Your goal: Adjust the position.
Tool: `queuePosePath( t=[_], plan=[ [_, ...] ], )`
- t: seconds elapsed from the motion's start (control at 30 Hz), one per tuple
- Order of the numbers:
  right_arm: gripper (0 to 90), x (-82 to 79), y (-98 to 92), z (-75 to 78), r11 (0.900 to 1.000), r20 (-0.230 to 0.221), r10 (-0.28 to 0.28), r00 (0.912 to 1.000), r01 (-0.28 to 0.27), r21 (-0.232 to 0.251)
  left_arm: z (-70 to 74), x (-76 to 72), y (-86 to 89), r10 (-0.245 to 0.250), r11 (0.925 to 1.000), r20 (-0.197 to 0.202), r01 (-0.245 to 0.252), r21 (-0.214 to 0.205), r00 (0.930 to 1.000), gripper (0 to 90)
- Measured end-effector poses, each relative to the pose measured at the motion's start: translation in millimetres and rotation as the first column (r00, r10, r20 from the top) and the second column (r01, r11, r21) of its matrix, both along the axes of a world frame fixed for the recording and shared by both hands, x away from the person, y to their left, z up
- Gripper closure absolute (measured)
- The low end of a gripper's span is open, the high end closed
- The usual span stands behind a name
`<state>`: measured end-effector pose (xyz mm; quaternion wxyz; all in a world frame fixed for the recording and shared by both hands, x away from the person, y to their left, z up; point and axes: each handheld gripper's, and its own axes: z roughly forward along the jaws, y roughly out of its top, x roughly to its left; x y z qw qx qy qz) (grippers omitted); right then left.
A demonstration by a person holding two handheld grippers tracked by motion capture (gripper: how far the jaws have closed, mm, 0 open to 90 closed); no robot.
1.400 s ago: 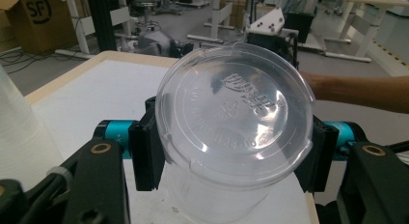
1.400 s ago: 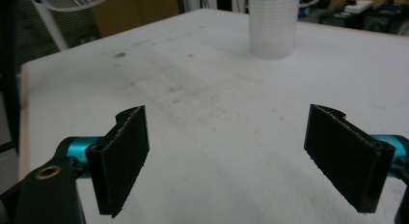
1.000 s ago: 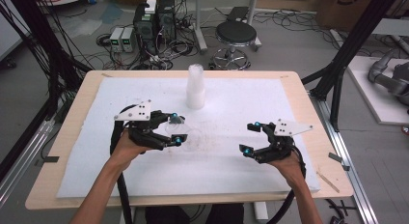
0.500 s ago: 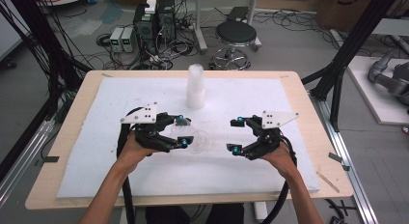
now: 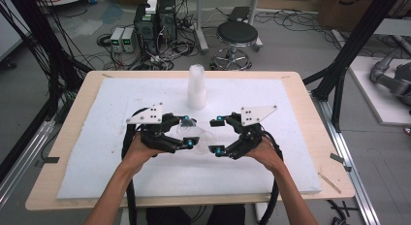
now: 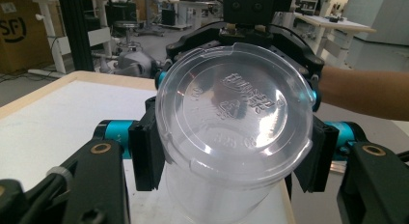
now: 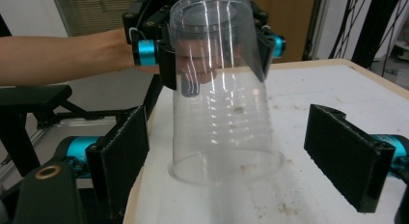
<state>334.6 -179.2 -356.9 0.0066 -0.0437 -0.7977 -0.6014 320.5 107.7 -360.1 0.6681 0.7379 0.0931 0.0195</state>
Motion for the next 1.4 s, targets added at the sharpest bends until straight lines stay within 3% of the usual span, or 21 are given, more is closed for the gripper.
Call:
queuePosePath(
  t=[0.27,0.6,0.87,0.93,1.03,1.1,1.33,1.4],
  plan=[
    [16.0,-1.4,18.6,-3.3,0.9992,0.004,0.031,0.9995,-0.031,-0.024,1.3,0.0,-7.6,-0.014,0.9999,0.005,0.014,-0.004,0.9999,39.0],
    [17.0,-0.9,23.1,-6.5,0.9994,0.010,0.025,0.9996,-0.025,-0.026,2.5,0.3,-7.3,-0.011,0.9998,0.005,0.011,-0.017,0.9999,39.0],
    [34.7,-3.0,28.3,-7.8,0.9991,0.048,0.011,0.9988,-0.009,-0.042,2.8,-0.2,-4.1,-0.017,0.9997,0.009,0.017,-0.017,0.9998,39.0],
    [36.6,-2.8,28.2,-7.6,0.9990,0.058,0.013,0.9982,-0.011,-0.043,2.8,-0.1,-3.6,-0.011,0.9998,0.007,0.011,-0.017,0.9999,33.4],
    [37.4,-3.0,28.2,-8.0,0.9986,0.063,0.006,0.9980,-0.003,-0.053,2.9,0.6,-3.3,0.007,0.9998,-0.005,-0.007,-0.021,1.0000,14.7],
    [37.9,-2.1,27.5,-8.2,0.9983,0.066,0.005,0.9978,-0.002,-0.059,2.6,0.3,-3.0,0.016,0.9998,-0.010,-0.017,-0.012,0.9998,8.1],
    [37.9,-2.0,26.4,-8.6,0.9976,0.055,-0.004,0.9985,0.007,-0.069,3.3,-1.5,1.9,0.027,0.9996,-0.016,-0.027,-0.001,0.9995,7.3],
    [37.9,-1.5,25.6,-8.6,0.9973,0.061,-0.007,0.9981,0.011,-0.073,3.8,-2.7,5.1,0.033,0.9992,-0.018,-0.032,0.024,0.9993,7.3]
  ],
)
